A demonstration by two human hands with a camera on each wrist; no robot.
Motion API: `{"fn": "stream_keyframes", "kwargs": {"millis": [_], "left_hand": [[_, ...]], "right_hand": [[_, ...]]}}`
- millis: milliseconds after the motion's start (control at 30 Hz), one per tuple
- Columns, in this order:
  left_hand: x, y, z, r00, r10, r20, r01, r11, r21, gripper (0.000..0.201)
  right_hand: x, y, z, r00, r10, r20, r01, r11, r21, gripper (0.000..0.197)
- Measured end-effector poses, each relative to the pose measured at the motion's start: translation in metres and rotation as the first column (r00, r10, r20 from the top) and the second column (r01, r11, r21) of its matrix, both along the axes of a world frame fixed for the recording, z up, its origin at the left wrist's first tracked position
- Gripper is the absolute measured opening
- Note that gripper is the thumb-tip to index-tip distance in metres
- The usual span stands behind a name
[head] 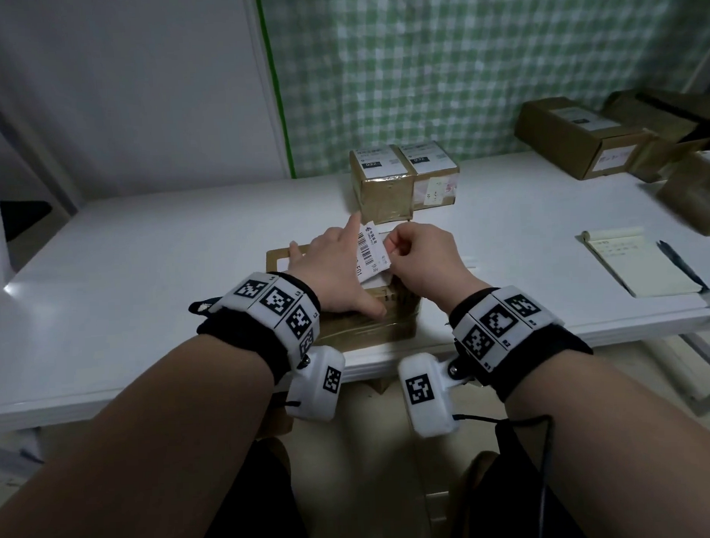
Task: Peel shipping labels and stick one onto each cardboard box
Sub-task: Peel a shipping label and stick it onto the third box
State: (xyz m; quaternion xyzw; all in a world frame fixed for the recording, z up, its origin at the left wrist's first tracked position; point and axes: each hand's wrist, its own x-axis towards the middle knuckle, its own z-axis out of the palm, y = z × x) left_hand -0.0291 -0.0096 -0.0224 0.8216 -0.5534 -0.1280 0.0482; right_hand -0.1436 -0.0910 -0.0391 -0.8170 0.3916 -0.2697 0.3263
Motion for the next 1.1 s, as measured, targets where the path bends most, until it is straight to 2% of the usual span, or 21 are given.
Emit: {"fn": "stream_keyframes", "kwargs": {"millis": [167, 400, 567, 733, 800, 967, 1100], "left_hand": [[0.000, 0.001, 0.002, 1.000, 0.004, -0.003, -0.004, 1.000, 0.016, 0.133], [0.002, 0.001, 0.002, 1.000, -0.006, 0.011, 0.006, 0.999, 0.035, 0.131], [0.002, 0.000, 0.002, 0.999, -0.018, 0.032, 0.016, 0.998, 0.059, 0.129], [0.000, 0.000, 0.003, 0.999, -0.031, 0.034, 0.028, 0.997, 0.075, 0.127], [-0.003, -0.002, 0.006, 0.999, -0.035, 0.040, 0.031, 0.994, 0.100, 0.126], [-0.011, -0.011, 0.007, 0.998, -0.023, 0.054, 0.016, 0.993, 0.121, 0.130], [-0.017, -0.013, 0.003, 0.999, -0.005, 0.034, 0.003, 0.997, 0.072, 0.132]], "right_hand": [[-0.001, -0.002, 0.000, 0.999, -0.012, 0.033, 0.012, 1.000, -0.004, 0.012], [-0.034, -0.031, -0.012, 0.983, -0.183, -0.010, 0.183, 0.977, 0.109, 0.011], [-0.035, -0.024, -0.025, 0.989, -0.149, 0.000, 0.147, 0.977, 0.156, 0.011], [-0.030, -0.011, -0.019, 0.983, -0.131, 0.132, 0.073, 0.925, 0.373, 0.017], [-0.029, -0.007, -0.017, 0.978, -0.122, 0.168, 0.043, 0.911, 0.411, 0.025], [-0.022, -0.006, -0.015, 0.973, -0.138, 0.185, 0.073, 0.944, 0.322, 0.032], [-0.021, -0.008, -0.014, 0.974, -0.137, 0.182, 0.106, 0.979, 0.175, 0.019]]}}
